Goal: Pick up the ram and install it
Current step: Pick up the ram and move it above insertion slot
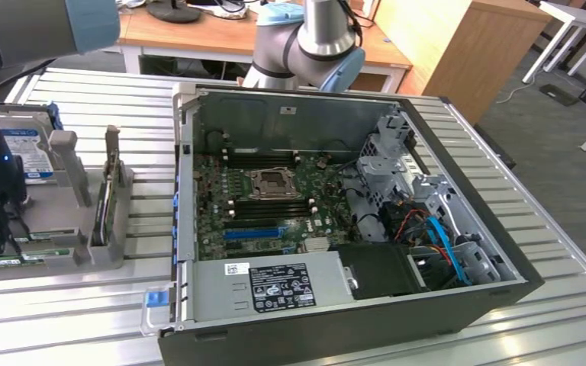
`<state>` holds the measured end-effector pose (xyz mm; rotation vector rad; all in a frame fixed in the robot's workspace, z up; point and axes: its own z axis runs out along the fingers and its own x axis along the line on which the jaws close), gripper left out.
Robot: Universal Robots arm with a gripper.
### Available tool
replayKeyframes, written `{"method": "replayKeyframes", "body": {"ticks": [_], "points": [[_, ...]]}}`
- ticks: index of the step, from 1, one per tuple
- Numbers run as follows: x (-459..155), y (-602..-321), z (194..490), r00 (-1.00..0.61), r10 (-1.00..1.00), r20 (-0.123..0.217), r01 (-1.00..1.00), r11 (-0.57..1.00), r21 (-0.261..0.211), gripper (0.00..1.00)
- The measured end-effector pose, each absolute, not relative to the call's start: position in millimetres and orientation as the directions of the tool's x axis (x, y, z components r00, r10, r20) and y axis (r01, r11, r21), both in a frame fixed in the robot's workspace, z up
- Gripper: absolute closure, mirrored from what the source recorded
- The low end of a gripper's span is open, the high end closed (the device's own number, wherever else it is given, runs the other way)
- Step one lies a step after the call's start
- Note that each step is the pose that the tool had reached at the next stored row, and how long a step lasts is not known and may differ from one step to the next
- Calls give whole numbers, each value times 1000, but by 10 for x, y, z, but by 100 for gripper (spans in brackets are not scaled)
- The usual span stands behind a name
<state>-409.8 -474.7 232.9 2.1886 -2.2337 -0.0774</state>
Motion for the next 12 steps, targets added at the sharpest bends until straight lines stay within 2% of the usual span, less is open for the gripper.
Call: {"method": "replayKeyframes", "body": {"ticks": [12], "points": [[-4098, -4746, 2202, -21, -999, -25, -999, 20, 45, 64]]}}
